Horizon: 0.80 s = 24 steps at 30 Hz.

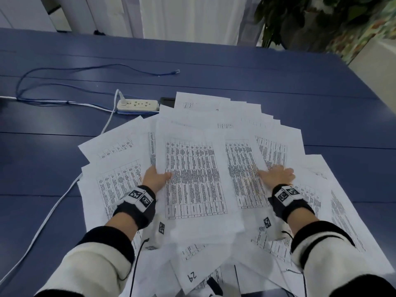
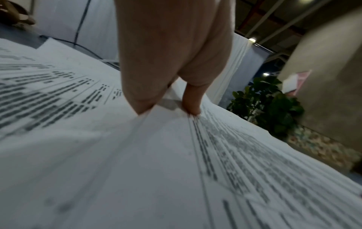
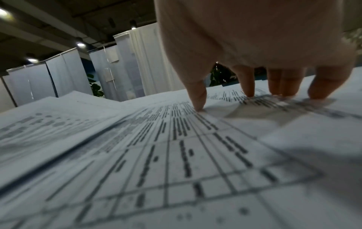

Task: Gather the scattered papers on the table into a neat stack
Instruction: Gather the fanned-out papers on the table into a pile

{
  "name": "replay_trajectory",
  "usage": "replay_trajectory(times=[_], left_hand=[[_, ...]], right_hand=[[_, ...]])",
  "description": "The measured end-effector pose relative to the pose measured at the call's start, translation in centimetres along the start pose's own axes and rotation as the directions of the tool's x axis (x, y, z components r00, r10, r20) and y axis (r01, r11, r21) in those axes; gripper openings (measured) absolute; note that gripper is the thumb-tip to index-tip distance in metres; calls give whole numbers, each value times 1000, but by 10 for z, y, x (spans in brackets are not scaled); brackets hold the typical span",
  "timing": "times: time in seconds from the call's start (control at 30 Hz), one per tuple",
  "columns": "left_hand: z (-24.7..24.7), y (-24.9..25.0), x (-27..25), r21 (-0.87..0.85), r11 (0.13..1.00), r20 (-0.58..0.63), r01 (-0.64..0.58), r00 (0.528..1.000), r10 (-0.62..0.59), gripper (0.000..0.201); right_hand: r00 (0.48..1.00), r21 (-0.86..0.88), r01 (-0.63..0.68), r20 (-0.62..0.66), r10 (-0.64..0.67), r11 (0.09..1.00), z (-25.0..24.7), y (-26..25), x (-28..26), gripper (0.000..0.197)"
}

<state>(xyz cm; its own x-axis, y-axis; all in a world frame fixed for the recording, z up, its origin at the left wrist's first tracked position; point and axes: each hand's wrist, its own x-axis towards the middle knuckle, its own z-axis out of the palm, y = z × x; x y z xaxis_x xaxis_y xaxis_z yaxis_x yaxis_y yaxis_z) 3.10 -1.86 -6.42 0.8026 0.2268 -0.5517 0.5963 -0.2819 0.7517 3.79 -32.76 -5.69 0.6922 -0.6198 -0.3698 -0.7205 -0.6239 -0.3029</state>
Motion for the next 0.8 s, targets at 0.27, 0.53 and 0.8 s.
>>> replay_trajectory(times=[0.27,0.53,0.8], left_hand=[[37,16,-14,253,965,50,-67,997,56,62],[30,22,-12,12,1000,71,2,997,-3,76],[8,15,-15,-3,990,96,-140,986,139,54]], right_hand=[[957,177,156,217,-193,972,24,-19,-16,48],[934,434,114,260,-246,894,37,-25,-38,39],[916,436,193,242,-321,879,31,-13,-35,34]])
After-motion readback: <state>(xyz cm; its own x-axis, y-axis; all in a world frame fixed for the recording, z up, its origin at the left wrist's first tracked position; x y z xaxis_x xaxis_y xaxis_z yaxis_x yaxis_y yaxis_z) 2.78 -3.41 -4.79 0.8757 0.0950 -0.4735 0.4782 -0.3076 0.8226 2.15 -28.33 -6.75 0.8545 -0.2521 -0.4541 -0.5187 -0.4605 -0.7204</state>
